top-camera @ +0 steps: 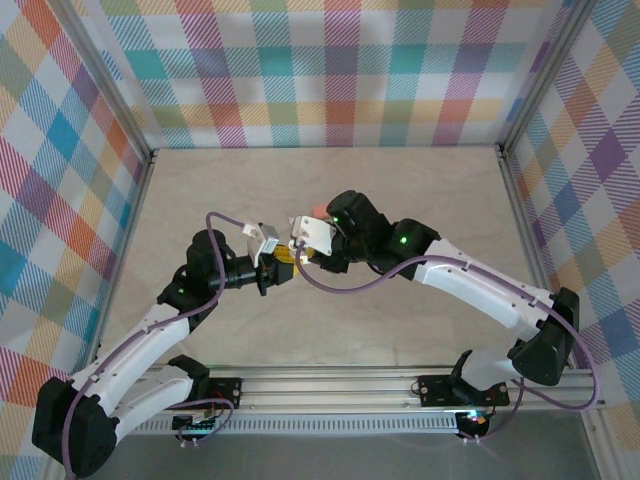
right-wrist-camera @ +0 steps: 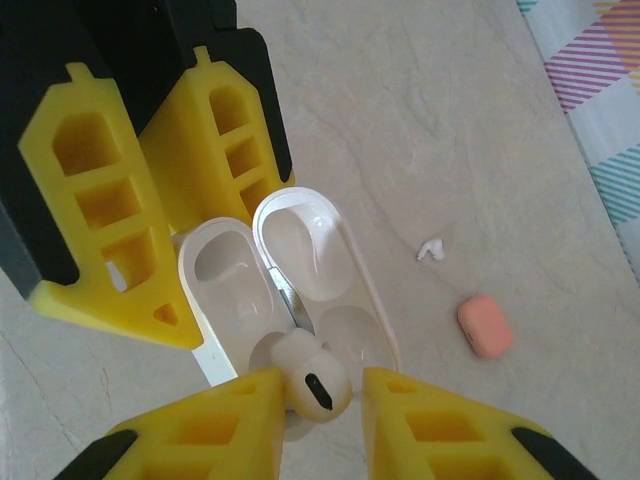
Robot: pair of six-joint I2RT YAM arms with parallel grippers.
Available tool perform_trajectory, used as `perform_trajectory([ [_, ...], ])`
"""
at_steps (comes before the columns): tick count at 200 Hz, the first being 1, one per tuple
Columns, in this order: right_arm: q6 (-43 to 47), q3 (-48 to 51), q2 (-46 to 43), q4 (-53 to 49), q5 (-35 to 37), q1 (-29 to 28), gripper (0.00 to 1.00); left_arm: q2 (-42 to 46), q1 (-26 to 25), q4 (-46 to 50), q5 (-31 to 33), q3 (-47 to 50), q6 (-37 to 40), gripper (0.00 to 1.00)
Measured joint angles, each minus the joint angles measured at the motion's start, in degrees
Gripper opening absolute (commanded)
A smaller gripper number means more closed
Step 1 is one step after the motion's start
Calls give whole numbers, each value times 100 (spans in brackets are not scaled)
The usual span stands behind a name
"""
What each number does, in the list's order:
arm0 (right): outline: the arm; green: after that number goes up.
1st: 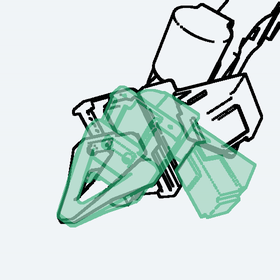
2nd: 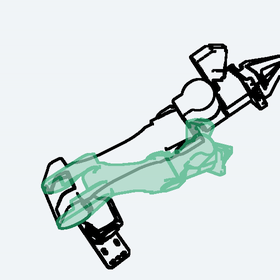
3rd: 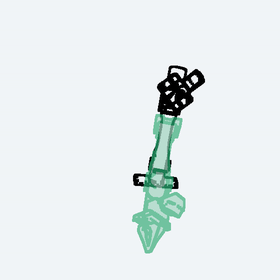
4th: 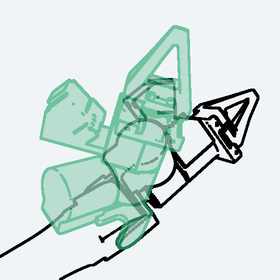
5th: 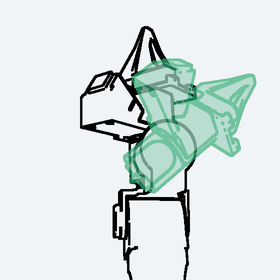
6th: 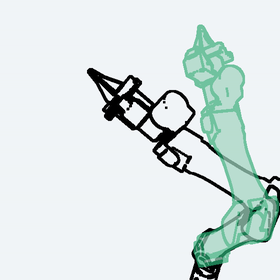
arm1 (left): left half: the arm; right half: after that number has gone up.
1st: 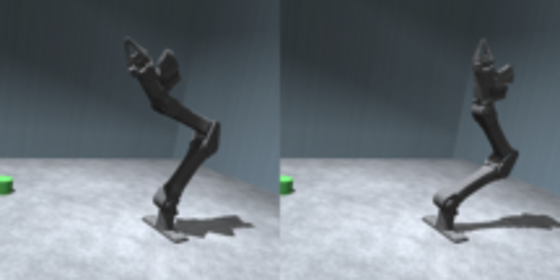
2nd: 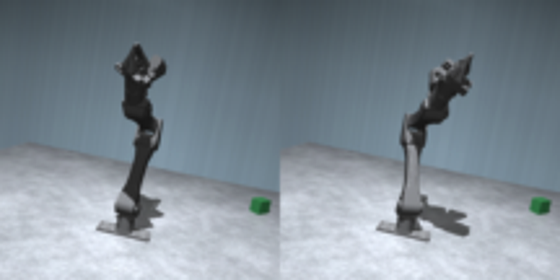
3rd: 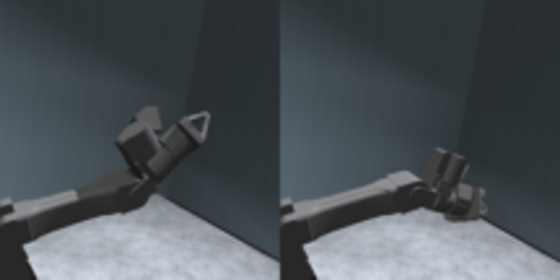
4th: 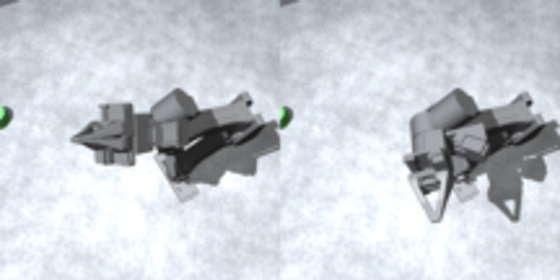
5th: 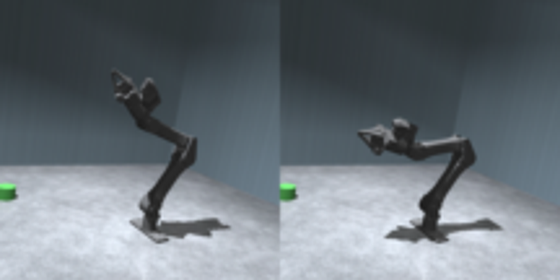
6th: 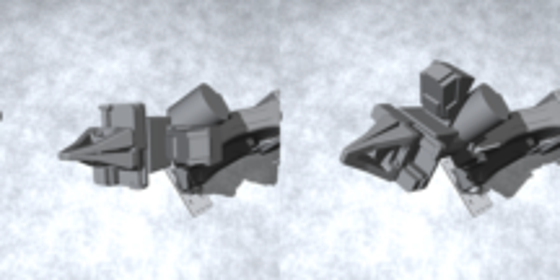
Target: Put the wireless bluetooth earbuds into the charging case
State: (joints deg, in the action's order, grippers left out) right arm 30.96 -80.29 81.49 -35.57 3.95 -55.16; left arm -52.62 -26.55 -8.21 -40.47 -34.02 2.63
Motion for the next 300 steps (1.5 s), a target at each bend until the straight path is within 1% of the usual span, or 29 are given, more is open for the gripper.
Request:
perform_trajectory([
  [48, 39, 90, -105, -17, -184, -17, 30, 107, 0, 28, 122, 0, 2, 0],
  [85, -94, 90, -190, 0, -254, -22, 38, 201, 0, 22, 293, 0, 4, 0],
  [99, -225, 90, -306, 39, -280, -20, 40, 286, 0, 39, 435, 0, 17, 0],
  [130, -647, 90, -638, 282, -466, 111, 41, 590, 0, 87, 866, 46, 20, 0],
  [153, -1095, 68, -704, 476, -575, 389, 43, 874, 0, 358, 1231, 90, 20, 0],
  [166, -1370, 35, -619, 540, -601, 562, 47, 1032, 0, 597, 1451, 90, 17, 0],
  [180, -1676, -114, -356, 562, -614, 719, 51, 1209, 0, 881, 1665, 94, -7, 0],
  [199, -2035, -509, 258, 549, -730, 866, 52, 1456, 0, 1246, 1926, 96, -140, 0],
  [241, -2942, -1497, 1856, 363, -918, 929, 53, 1937, 0, 2063, 2260, 129, -595, 0],
  [264, -3429, -1878, 2470, 286, -1005, 1003, 54, 2417, 0, 2378, 2439, 483, -918, 0],
  [300, -3971, -2597, 3246, 17, -1069, 1220, 53, 3366, 0, 2796, 2789, 1231, -1440, 0],
])
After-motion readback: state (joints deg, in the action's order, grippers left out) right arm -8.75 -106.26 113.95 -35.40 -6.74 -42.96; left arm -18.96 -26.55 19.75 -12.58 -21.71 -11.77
